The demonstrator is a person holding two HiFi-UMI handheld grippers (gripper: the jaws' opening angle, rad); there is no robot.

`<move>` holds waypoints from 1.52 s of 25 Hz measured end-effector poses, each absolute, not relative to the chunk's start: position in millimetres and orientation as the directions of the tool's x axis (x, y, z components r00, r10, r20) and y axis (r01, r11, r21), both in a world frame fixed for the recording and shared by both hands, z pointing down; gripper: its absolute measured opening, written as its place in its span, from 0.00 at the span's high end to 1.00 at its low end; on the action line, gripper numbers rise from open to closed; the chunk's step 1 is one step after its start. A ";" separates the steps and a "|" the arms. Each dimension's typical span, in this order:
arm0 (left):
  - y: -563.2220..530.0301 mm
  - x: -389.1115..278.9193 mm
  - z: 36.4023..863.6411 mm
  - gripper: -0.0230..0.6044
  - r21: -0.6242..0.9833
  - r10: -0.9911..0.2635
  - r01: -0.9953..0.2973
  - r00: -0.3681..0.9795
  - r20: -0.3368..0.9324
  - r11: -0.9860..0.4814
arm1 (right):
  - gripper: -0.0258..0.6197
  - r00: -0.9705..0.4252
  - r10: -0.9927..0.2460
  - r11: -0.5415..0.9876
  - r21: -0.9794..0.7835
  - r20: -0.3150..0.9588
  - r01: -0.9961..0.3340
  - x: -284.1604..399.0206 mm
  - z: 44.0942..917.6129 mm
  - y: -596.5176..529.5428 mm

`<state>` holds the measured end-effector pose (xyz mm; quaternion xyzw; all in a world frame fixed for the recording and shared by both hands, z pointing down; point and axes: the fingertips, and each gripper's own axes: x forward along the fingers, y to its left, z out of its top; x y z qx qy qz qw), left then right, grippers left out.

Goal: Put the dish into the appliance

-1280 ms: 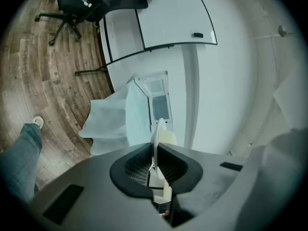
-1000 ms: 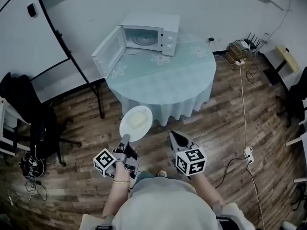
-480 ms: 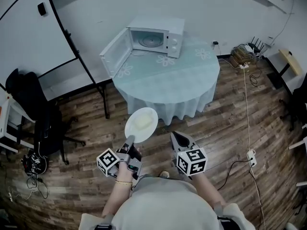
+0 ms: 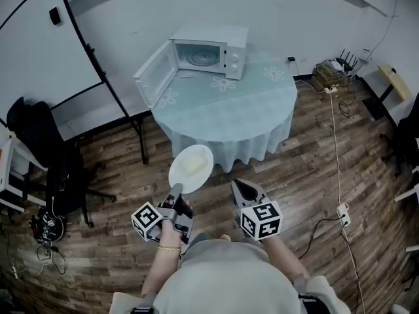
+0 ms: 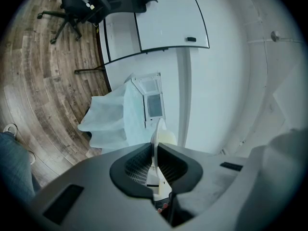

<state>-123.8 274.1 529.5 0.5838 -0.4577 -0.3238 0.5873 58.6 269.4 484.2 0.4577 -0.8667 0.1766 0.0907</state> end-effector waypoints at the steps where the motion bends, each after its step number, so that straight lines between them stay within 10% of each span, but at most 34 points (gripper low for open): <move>1: 274.5 -122.9 530.7 0.90 0.982 -0.915 -0.155 0.368 0.163 0.112 | 0.95 -0.568 -0.758 0.523 -0.223 0.321 -0.823 59.0 484.9 270.2; 38: 164.4 -115.5 539.1 0.90 0.985 -0.930 -0.130 0.335 0.151 0.113 | 0.95 -0.606 -0.730 0.548 -0.258 0.317 -0.796 62.8 486.3 165.1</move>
